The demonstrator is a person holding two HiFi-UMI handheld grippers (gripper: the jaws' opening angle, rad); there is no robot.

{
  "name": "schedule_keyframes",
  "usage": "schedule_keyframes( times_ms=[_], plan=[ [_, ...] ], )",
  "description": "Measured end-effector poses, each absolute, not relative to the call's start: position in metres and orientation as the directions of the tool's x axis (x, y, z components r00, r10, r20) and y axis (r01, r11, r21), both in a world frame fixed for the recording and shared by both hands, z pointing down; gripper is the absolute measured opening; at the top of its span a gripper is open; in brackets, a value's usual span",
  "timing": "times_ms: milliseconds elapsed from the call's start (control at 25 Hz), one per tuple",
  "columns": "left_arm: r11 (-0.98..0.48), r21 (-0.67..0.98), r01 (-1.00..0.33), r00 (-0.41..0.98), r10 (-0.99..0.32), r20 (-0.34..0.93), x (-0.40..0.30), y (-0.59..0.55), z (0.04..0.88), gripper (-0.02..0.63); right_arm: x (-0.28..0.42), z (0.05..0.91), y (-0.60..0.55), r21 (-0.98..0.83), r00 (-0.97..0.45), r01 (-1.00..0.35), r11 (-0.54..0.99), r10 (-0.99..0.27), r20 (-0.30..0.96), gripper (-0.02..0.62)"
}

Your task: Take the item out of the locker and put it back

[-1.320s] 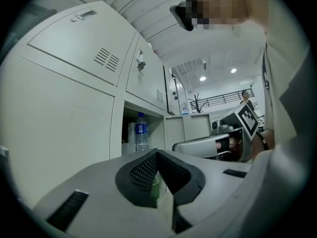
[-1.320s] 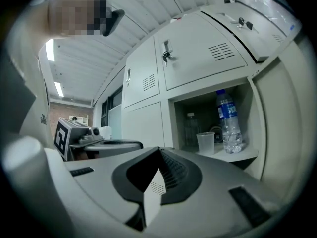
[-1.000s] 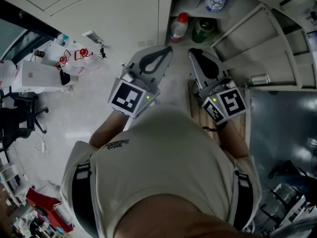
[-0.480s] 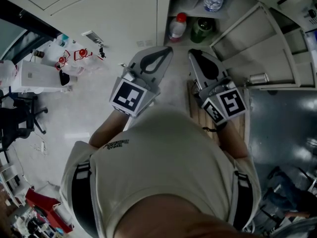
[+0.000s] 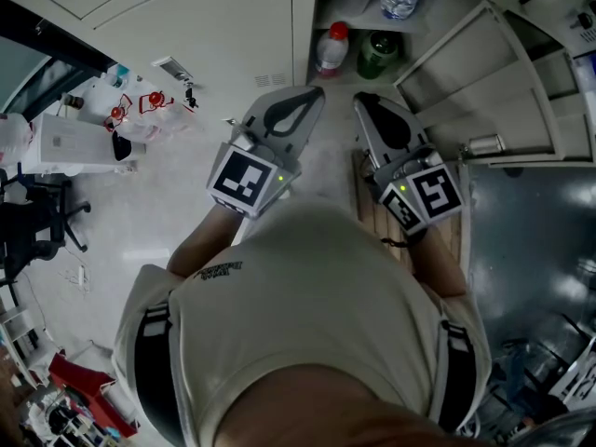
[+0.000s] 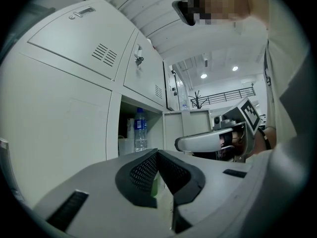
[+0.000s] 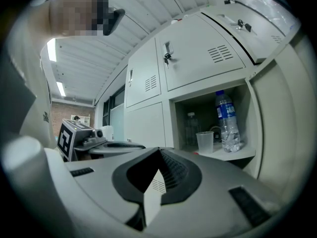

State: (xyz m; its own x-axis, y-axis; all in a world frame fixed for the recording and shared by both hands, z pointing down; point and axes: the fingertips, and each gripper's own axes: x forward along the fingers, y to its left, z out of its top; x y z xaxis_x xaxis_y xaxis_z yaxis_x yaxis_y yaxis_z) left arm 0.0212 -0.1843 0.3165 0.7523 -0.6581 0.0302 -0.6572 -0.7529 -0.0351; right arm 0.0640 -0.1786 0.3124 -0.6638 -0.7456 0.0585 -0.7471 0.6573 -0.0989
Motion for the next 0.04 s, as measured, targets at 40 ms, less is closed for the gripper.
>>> schedule_keyframes(
  times_ms=[40],
  plan=[
    [-0.753, -0.035, -0.657, 0.752, -0.658, 0.032, 0.0218, -0.1841, 0.3167, 0.012, 0.0645, 0.3126, -0.1784, -0.099, -0.664, -0.747, 0.657, -0.746, 0.059, 0.002]
  ],
)
